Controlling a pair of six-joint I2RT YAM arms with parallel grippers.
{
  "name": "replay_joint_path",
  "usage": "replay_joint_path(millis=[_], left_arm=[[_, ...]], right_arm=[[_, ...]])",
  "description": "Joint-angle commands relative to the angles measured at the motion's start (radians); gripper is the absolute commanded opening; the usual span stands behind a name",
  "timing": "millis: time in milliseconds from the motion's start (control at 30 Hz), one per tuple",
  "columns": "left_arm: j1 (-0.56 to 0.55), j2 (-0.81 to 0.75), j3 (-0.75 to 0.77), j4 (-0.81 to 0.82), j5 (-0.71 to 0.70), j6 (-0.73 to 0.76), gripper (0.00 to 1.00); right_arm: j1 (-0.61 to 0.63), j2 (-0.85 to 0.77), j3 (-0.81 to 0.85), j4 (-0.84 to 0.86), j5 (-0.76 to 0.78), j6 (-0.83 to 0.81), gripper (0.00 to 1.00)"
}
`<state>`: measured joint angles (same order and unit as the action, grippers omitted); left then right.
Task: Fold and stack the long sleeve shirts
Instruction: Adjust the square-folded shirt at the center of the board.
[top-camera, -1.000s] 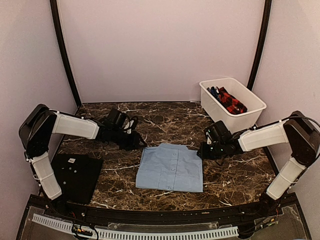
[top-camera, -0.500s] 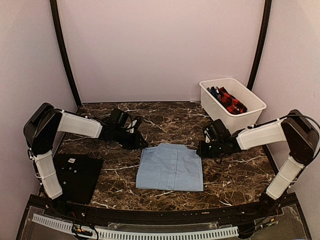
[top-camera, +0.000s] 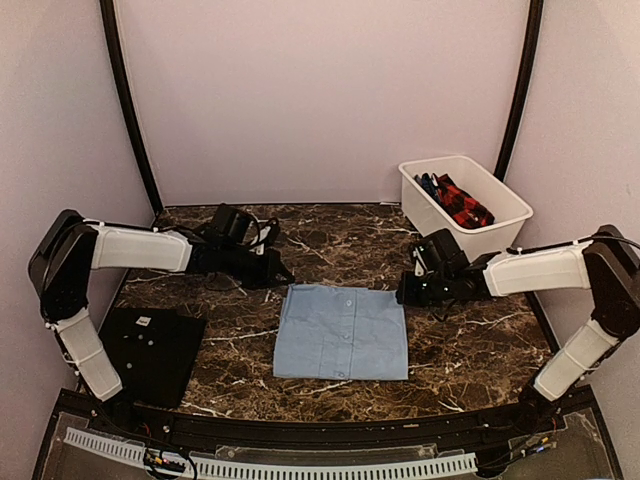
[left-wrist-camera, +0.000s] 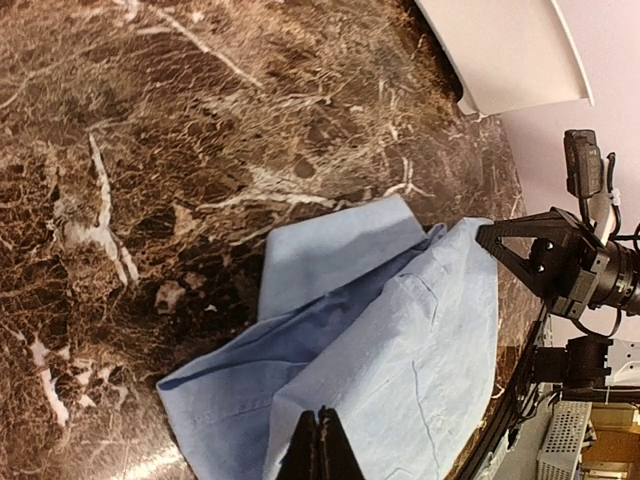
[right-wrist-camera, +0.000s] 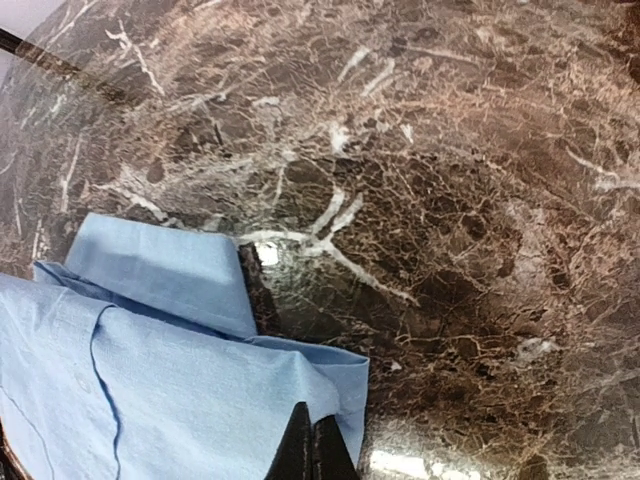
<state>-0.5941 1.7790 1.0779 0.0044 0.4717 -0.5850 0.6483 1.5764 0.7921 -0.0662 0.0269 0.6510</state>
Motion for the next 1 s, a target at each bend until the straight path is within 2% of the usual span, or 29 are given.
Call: replay_joint_path(millis=[0, 200, 367, 567, 733, 967], left_arm=[[-0.009, -0.136, -0.020, -0.044, -0.026, -0.008, 0.00], [0.019, -0.173, -0.067, -0.077, -0.132, -0.003, 0.00], [0.112, 0.010, -0.052, -0.013, -0.084, -0.029, 0.00], [0.128, 0.155, -0.005, 0.033, -0.087, -0.037, 0.00], [0.128, 0.181, 0.003, 0.042, -0.069, -0.027, 0.00], [0.128, 0.176, -0.001, 0.037, -0.062, -0.013, 0.00]], right_arm=[[0.026, -0.122, 0.001, -0.007, 0.036, 0.029, 0.00], [0.091, -0.213, 0.040, -0.010, 0.048, 0.062, 0.00], [0.131, -0.136, 0.147, -0.035, 0.085, 0.047, 0.00], [0.147, -0.040, 0.225, -0.046, 0.091, 0.030, 0.00], [0.117, 0.035, 0.273, -0.077, 0.138, 0.014, 0.00], [-0.002, 0.194, 0.293, -0.056, 0.104, -0.011, 0.00]])
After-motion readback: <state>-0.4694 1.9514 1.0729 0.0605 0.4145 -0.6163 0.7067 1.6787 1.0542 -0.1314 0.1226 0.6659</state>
